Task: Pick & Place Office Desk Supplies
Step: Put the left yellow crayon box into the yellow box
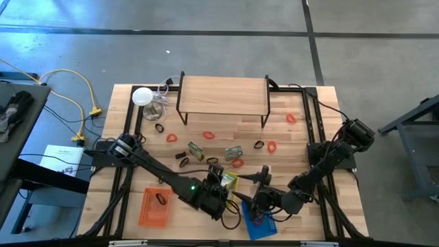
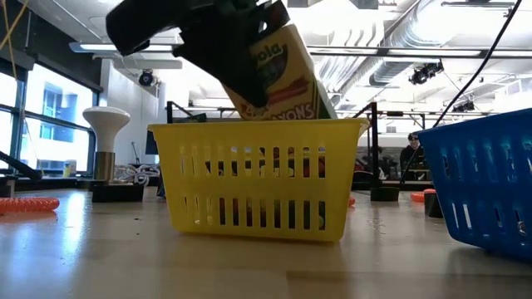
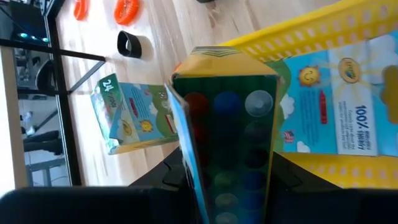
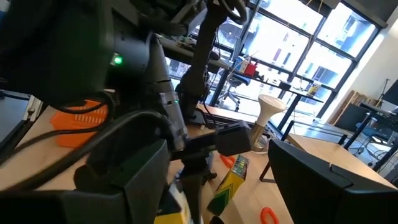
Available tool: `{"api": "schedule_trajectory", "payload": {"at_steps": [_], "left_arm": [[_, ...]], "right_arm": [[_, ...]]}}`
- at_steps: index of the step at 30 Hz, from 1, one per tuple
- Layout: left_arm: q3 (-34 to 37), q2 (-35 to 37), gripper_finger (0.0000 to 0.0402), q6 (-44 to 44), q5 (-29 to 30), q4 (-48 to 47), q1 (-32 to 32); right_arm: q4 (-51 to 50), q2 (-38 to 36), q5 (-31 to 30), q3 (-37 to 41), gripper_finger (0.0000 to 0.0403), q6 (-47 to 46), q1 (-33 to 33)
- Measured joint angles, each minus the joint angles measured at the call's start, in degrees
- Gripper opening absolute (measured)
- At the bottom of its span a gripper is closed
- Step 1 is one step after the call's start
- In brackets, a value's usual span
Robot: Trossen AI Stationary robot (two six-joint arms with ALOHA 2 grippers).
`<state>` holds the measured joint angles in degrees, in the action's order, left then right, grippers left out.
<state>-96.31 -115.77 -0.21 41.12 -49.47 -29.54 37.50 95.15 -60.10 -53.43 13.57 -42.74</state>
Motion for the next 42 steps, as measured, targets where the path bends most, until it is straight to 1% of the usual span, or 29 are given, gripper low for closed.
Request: {"api": "schedule_trajectory", "payload": {"at_steps": [6, 11, 15, 22, 24, 29, 33, 38, 42], "left_arm": [[0.0, 0.0, 0.0105, -1.9, 0.1, 0.0, 0.3], [0.0, 0.0, 0.0105, -1.4, 0.2, -0.4, -1.1], [0.0, 0.0, 0.0105, -4.3, 3.8, -0.2, -2.8], [0.0, -1.5, 0.0105, -4.6, 4.4, 1.4, -3.9], [0.0, -2.0, 0.0105, -4.6, 5.8, 2.1, -4.1], [0.0, -3.1, 0.0105, -4.1, 7.7, 0.1, -4.0], [-0.1, -4.1, 0.0105, -4.4, 7.4, -0.1, -3.2], [0.0, -5.9, 0.0105, -4.6, 8.6, 0.6, -3.2], [0.0, -6.6, 0.0105, -5.6, 9.2, 1.0, -3.4]], "right_arm": [[-0.8, 0.0, 0.0, 0.0, 0.0268, 0.0, -0.5], [-0.8, 0.0, 0.2, 0.0, 0.0268, -0.2, -1.8], [-0.8, 0.0, 0.2, 0.0, 0.0268, -0.2, -3.6], [-0.3, 0.0, 0.2, 0.0, 0.0268, -0.2, -5.5], [0.0, 0.0, 0.2, 0.0, 0.0268, -0.2, -5.7], [0.7, 0.0, 0.2, 0.0, 0.0268, 2.6, -5.8], [1.3, 0.0, 0.4, 0.0, 0.0268, 4.6, -4.8], [0.7, 0.0, 0.6, 0.0, 0.0268, 4.5, -3.7], [-0.3, 0.0, 0.9, 0.0, 0.0268, 2.8, -3.6]]}}
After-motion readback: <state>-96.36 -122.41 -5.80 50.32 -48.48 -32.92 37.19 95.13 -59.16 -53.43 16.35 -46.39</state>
